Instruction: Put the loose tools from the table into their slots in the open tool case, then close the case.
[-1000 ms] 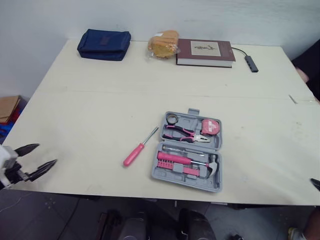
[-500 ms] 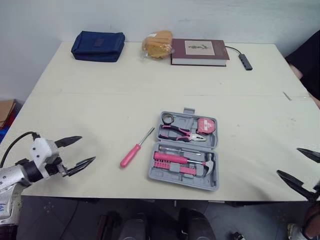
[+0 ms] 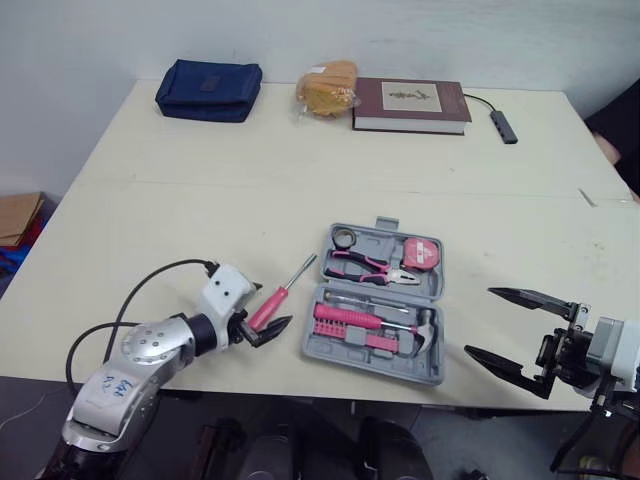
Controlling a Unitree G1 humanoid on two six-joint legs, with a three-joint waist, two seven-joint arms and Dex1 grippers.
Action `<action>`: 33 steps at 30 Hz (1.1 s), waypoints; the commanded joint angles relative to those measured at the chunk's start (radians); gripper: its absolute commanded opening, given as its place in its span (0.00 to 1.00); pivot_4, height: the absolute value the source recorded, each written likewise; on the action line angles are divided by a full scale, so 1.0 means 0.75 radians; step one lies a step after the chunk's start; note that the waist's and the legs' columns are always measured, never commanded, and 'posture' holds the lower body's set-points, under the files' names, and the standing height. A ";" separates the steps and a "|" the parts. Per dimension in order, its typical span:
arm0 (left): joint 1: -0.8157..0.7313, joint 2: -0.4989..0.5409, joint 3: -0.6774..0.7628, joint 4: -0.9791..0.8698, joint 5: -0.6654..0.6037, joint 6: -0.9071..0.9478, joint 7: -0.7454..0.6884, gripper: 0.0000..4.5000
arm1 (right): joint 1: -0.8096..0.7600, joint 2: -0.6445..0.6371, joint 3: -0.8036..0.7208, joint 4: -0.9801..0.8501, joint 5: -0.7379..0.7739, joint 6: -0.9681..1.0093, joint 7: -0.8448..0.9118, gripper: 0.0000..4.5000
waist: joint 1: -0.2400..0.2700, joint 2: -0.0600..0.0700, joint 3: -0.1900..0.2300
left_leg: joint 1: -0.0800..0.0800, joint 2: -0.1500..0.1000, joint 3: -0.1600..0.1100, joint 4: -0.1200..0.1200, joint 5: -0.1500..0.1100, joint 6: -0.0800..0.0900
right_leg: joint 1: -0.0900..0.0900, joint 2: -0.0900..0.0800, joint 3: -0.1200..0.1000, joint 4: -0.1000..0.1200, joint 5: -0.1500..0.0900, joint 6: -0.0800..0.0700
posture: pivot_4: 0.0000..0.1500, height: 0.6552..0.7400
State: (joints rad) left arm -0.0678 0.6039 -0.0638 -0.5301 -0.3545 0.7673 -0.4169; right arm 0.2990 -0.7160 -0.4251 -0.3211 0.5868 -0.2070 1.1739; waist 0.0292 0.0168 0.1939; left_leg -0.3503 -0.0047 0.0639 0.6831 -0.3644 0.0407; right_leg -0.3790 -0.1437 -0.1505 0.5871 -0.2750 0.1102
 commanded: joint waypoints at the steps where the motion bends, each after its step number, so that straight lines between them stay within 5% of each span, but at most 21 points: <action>1: -0.004 0.012 -0.049 0.021 0.096 -0.011 0.035 0.94 | -0.004 0.018 0.029 -0.085 -0.004 0.001 -0.033 0.99 | -0.002 0.000 0.000 | 0.000 0.000 0.000 0.001 0.000 0.000 | 0.000 0.000 0.000 0.000 0.000 0.000 | 1.00 1.00; 3: 0.000 0.041 -0.051 0.050 0.132 -0.027 0.020 0.83 | -0.006 0.021 0.039 -0.109 -0.003 0.011 -0.050 1.00 | -0.002 0.000 0.000 | 0.000 0.000 0.000 0.001 0.001 0.001 | 0.000 -0.001 0.000 0.001 0.000 0.000 | 1.00 1.00; 10: 0.005 0.023 0.015 0.100 0.124 -0.095 -0.016 0.12 | 0.027 0.033 0.038 -0.127 -0.023 0.002 -0.065 1.00 | -0.001 0.000 0.000 | 0.004 0.001 0.000 0.001 0.001 -0.001 | 0.002 -0.007 0.002 0.002 0.000 -0.001 | 1.00 1.00; 21: -0.189 0.085 0.161 0.354 0.063 -0.688 -0.400 0.13 | 0.177 0.033 -0.114 -0.117 -0.030 -0.049 -0.072 1.00 | 0.011 0.000 0.000 | 0.001 -0.001 0.000 0.001 0.001 -0.001 | 0.000 -0.007 0.000 0.002 0.000 -0.001 | 1.00 1.00; 27: -0.349 0.047 -0.013 0.313 -0.081 -0.796 -0.818 0.13 | 0.254 0.051 -0.173 -0.122 -0.039 -0.075 -0.076 1.00 | 0.017 0.000 0.000 | 0.000 -0.001 0.001 0.001 0.002 0.000 | 0.000 -0.003 -0.003 0.001 0.000 -0.001 | 1.00 1.00; 33: -0.566 0.048 -0.354 0.305 0.080 -0.616 -0.965 0.13 | 0.390 0.086 -0.215 -0.195 -0.021 -0.078 -0.075 1.00 | 0.031 0.000 0.000 | 0.000 -0.002 0.001 0.001 0.005 0.001 | 0.000 0.000 -0.004 0.003 0.000 0.000 | 1.00 1.00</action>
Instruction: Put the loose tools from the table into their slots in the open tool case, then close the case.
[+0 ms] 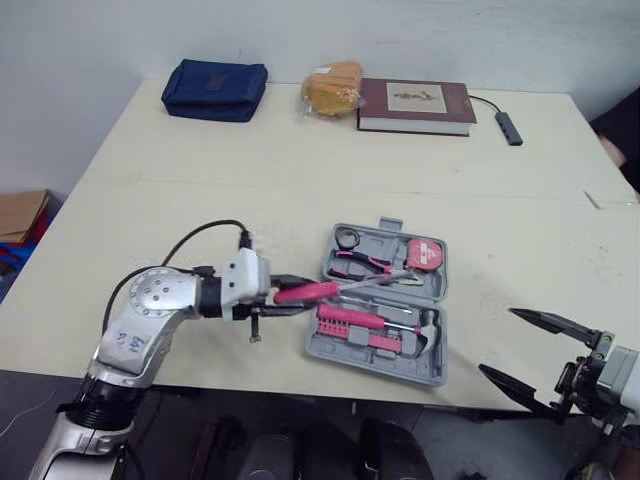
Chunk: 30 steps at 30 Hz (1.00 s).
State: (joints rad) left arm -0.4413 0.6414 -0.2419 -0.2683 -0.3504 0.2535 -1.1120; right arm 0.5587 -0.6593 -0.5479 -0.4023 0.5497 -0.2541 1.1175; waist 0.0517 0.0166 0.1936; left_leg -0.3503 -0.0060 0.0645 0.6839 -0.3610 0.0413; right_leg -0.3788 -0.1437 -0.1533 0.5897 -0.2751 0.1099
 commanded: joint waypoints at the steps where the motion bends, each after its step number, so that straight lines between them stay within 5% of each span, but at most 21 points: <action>1: -0.090 -0.007 -0.137 -0.050 0.069 0.154 -0.021 0.13 | 0.059 0.012 -0.052 -0.101 0.037 -0.007 0.000 1.00 | 0.001 0.000 0.000 | 0.000 0.000 0.001 0.000 0.000 0.000 | 0.000 0.000 0.000 0.000 0.000 0.001 | 1.00 1.00; 9: -0.205 -0.034 -0.337 -0.022 0.173 0.295 -0.070 0.13 | 0.114 0.075 0.023 -0.168 0.015 0.000 -0.040 1.00 | -0.003 0.000 0.000 | 0.000 0.001 0.000 0.000 0.000 0.000 | 0.000 0.002 0.004 0.000 0.000 0.000 | 1.00 1.00; 26: -0.245 -0.118 -0.381 0.018 0.247 0.399 -0.058 0.13 | 0.155 0.087 0.055 -0.231 -0.028 0.023 -0.100 1.00 | 0.001 0.000 0.000 | -0.001 0.001 0.000 0.001 0.000 0.001 | 0.000 0.001 0.004 0.000 0.000 0.000 | 1.00 1.00; 30: -0.241 -0.139 -0.351 0.017 0.210 0.405 -0.070 0.49 | 0.144 0.083 0.063 -0.222 -0.034 0.024 -0.106 1.00 | 0.002 0.000 0.000 | -0.001 0.001 -0.001 0.001 0.000 0.001 | 0.000 0.001 0.004 0.000 0.000 0.000 | 1.00 1.00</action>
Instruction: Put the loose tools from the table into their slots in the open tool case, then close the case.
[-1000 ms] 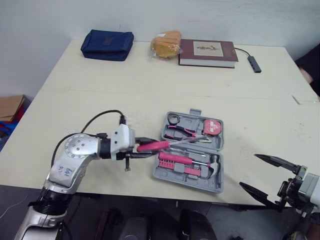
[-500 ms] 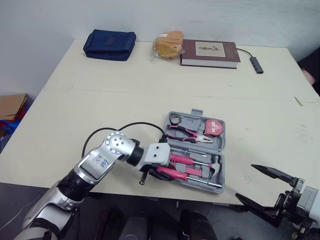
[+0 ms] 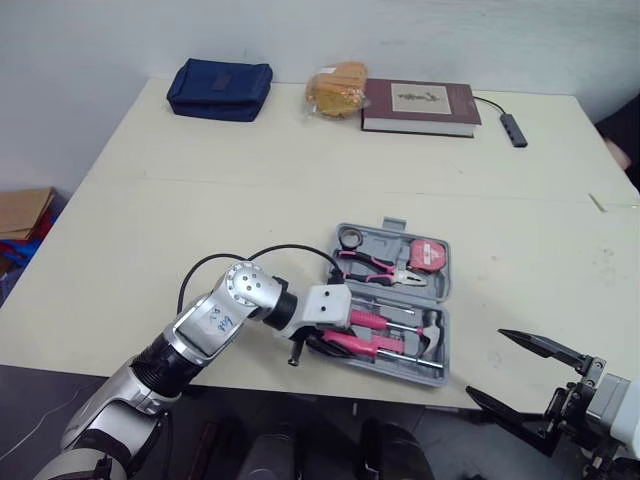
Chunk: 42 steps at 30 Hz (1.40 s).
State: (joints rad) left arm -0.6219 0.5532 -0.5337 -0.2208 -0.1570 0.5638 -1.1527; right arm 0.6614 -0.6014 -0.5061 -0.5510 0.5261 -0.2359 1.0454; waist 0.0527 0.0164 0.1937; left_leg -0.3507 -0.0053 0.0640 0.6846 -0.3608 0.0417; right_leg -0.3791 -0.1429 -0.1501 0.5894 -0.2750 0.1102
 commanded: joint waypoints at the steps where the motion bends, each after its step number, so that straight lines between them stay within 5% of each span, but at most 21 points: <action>1: 0.000 -0.028 0.049 -0.045 -0.061 -0.029 -0.025 0.59 | 0.003 0.004 0.010 -0.020 -0.003 0.000 -0.011 1.00 | 0.001 0.000 0.000 | 0.000 0.000 0.000 0.000 0.000 0.000 | 0.000 0.000 0.000 0.000 0.000 0.000 | 1.00 1.00; 3: -0.004 -0.044 0.076 -0.032 -0.075 -0.050 -0.014 0.75 | -0.001 0.001 0.011 -0.015 -0.004 -0.001 -0.009 1.00 | 0.001 0.000 0.000 | 0.000 0.000 0.000 0.000 0.000 0.000 | 0.000 0.000 0.000 0.000 0.000 0.000 | 1.00 1.00; 9: 0.006 -0.119 0.241 0.060 -0.228 -0.204 -0.082 0.75 | -0.013 -0.009 0.007 -0.003 -0.005 0.004 -0.008 1.00 | -0.001 0.000 0.000 | 0.000 0.000 0.000 0.000 0.000 0.000 | 0.000 0.000 0.000 0.000 0.000 0.000 | 1.00 1.00; 12: 0.043 -0.156 0.300 0.175 -0.290 -0.337 -0.166 0.56 | -0.020 -0.011 0.004 0.014 -0.010 -0.002 -0.004 1.00 | -0.001 0.000 0.000 | 0.000 0.000 0.000 0.001 0.000 0.000 | 0.000 0.000 0.000 0.001 0.000 0.000 | 1.00 1.00; 18: 0.091 -0.166 0.211 0.312 -0.154 -0.542 -0.197 0.01 | -0.022 -0.006 0.001 0.034 -0.020 -0.011 -0.007 1.00 | -0.001 0.000 0.000 | 0.000 -0.001 0.000 0.001 0.000 0.000 | 0.000 0.000 -0.001 0.001 0.000 0.000 | 1.00 1.00; 33: 0.147 -0.139 0.039 0.397 0.121 -0.521 -0.095 0.01 | -0.010 0.033 0.036 0.050 -0.071 -0.031 -0.027 1.00 | 0.000 -0.001 -0.007 | 0.003 -0.001 0.000 0.001 0.000 0.001 | 0.003 -0.001 -0.003 0.001 0.000 0.000 | 1.00 1.00; 42: 0.155 -0.075 -0.085 0.368 0.246 -0.283 -0.046 0.01 | -0.013 0.031 0.042 0.068 -0.105 0.000 -0.054 1.00 | -0.002 0.000 -0.020 | 0.013 0.000 0.003 0.000 -0.002 0.000 | 0.008 -0.006 0.005 -0.001 -0.001 -0.002 | 1.00 1.00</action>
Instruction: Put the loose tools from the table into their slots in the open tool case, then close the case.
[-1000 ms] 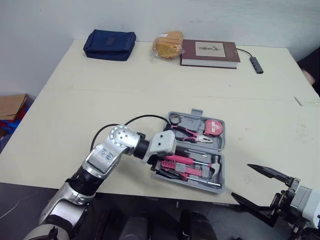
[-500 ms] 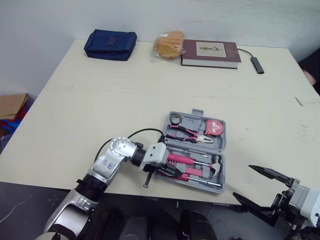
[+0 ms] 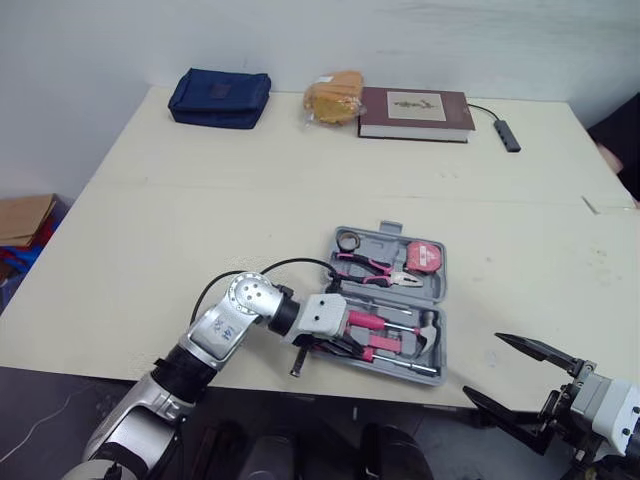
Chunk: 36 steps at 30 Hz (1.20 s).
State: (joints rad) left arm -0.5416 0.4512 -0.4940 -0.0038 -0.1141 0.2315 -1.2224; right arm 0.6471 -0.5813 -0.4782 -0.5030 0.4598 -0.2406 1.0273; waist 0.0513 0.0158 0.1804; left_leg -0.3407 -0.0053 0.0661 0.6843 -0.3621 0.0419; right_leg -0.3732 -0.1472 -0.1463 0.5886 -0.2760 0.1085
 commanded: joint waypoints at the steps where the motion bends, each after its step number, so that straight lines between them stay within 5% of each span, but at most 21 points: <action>1: 0.047 0.064 -0.149 0.082 0.202 0.170 0.052 0.01 | 0.005 0.003 0.006 0.005 -0.024 0.014 -0.038 1.00 | 0.000 0.000 -0.006 | 0.002 0.000 0.000 0.000 -0.001 0.000 | 0.001 -0.001 0.001 0.000 0.000 0.000 | 1.00 1.00; 5: 0.043 -0.011 -0.074 0.087 0.105 0.082 0.099 0.01 | -0.008 -0.008 0.002 -0.040 -0.062 0.184 -0.173 1.00 | 0.001 0.001 -0.023 | 0.009 0.003 0.000 -0.001 -0.007 0.000 | 0.010 -0.003 0.002 -0.003 -0.002 -0.002 | 1.00 1.00; 8: 0.036 -0.157 0.139 0.091 -0.157 -0.309 0.012 0.01 | -0.024 -0.039 -0.026 -0.100 -0.097 0.482 -0.358 1.00 | 0.002 0.005 -0.024 | 0.008 0.003 0.001 0.000 -0.007 0.001 | 0.004 -0.006 0.004 -0.002 -0.002 -0.002 | 1.00 1.00; 11: -0.020 -0.144 0.324 0.101 -0.331 -0.192 -0.020 0.01 | -0.084 -0.052 -0.029 -0.088 -0.045 0.512 -0.351 1.00 | 0.002 -0.004 -0.017 | -0.008 0.003 0.000 0.000 -0.004 -0.002 | -0.012 -0.005 0.002 0.002 -0.003 -0.005 | 1.00 1.00; 14: -0.049 -0.051 0.403 0.164 -0.375 -0.157 -0.090 0.00 | -0.154 -0.090 -0.019 -0.014 -0.075 0.516 -0.326 0.82 | -0.021 -0.003 -0.017 | -0.016 0.004 0.001 0.002 0.001 -0.006 | -0.020 -0.001 0.000 0.006 -0.003 -0.006 | 1.00 1.00; 21: -0.137 0.037 0.430 0.486 -0.147 -0.252 0.049 0.00 | -0.371 -0.162 0.120 0.232 -0.219 0.480 -0.308 0.03 | -0.031 -0.009 -0.013 | -0.016 -0.001 0.001 0.001 0.004 0.000 | -0.018 0.003 -0.013 0.008 -0.002 -0.003 | 1.00 1.00; 28: -0.139 -0.024 0.393 0.617 0.012 -0.251 0.237 0.00 | -0.621 -0.178 0.340 0.406 -0.334 0.460 -0.279 0.01 | -0.032 -0.012 -0.011 | -0.021 -0.001 -0.001 0.001 0.003 0.001 | -0.020 0.003 -0.016 0.007 0.000 0.000 | 1.00 1.00; 36: -0.109 -0.096 0.385 0.590 0.013 -0.218 0.266 0.00 | -0.811 -0.137 0.485 0.443 -0.375 0.493 -0.319 0.01 | -0.034 -0.013 -0.010 | -0.021 -0.002 0.000 0.003 0.005 0.001 | -0.020 0.003 -0.015 0.008 0.002 0.002 | 1.00 1.00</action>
State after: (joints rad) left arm -0.6277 0.3794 -0.2070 0.4632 -0.1063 0.0700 -1.0209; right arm 0.0471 -0.6901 -0.1126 -0.1635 0.1789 0.1333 0.7930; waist 0.0261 0.0059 0.1725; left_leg -0.3564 -0.0069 0.0664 0.6863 -0.3584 0.0427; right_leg -0.3877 -0.1451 -0.1579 0.5946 -0.2748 0.1104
